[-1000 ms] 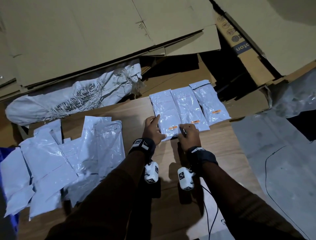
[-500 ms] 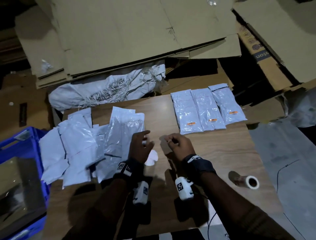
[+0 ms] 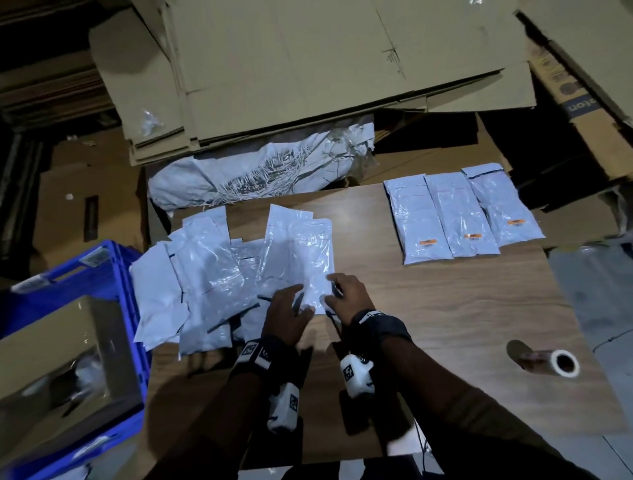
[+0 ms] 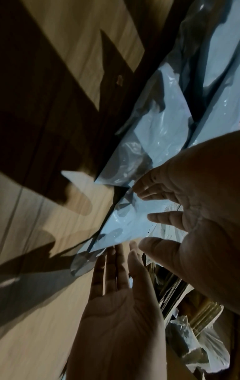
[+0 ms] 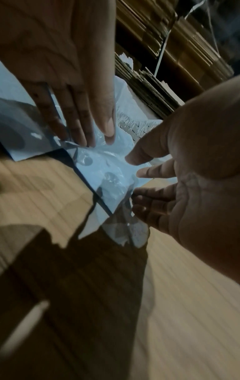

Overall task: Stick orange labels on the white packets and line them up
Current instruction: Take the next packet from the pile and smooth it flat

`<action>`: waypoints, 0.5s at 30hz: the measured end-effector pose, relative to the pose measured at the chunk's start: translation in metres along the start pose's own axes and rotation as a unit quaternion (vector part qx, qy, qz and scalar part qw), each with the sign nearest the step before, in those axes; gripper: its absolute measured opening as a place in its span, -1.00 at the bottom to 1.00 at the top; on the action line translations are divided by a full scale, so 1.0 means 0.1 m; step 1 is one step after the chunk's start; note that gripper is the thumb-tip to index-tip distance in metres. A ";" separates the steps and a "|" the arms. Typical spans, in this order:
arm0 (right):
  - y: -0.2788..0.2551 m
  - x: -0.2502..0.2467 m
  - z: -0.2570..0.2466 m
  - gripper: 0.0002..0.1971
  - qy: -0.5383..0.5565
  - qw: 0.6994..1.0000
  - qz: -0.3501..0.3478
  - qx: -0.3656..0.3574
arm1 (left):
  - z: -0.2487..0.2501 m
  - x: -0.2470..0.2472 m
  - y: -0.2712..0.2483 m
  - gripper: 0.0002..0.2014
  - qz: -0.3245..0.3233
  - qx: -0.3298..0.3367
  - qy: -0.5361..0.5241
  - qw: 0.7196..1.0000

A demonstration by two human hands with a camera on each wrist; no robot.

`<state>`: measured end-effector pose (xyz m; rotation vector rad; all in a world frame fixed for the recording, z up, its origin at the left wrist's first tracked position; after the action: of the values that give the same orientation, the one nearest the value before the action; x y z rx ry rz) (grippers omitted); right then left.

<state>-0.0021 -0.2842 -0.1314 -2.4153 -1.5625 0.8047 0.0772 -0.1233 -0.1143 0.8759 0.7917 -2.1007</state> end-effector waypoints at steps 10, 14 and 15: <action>-0.16 -0.12 -0.06 -0.27 0.204 0.973 0.107 0.025 | 0.10 0.10 -0.11 -0.58 -0.084 0.023 -0.090 0.992; -0.44 -0.41 -0.25 -0.42 0.122 0.978 0.153 -0.074 | 0.14 0.07 -0.16 -0.69 -0.083 0.065 -0.110 0.988; -0.55 -0.50 -0.30 -0.53 0.075 0.976 0.161 -0.126 | 0.13 0.03 -0.17 -0.74 -0.073 0.064 -0.119 0.988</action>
<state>-0.0463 -0.2990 -0.0665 -2.8862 -1.3036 0.4767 0.0578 -0.1243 -0.1051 0.6326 0.6172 -2.3536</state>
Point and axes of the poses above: each hand's wrist, its own y-axis towards the middle knuckle, its own x-axis out of the palm, z = x × y, the point moved 6 cm from there along y, towards the middle knuckle, and after that the axes turned 10 degrees about y, right-handed, at the moved point
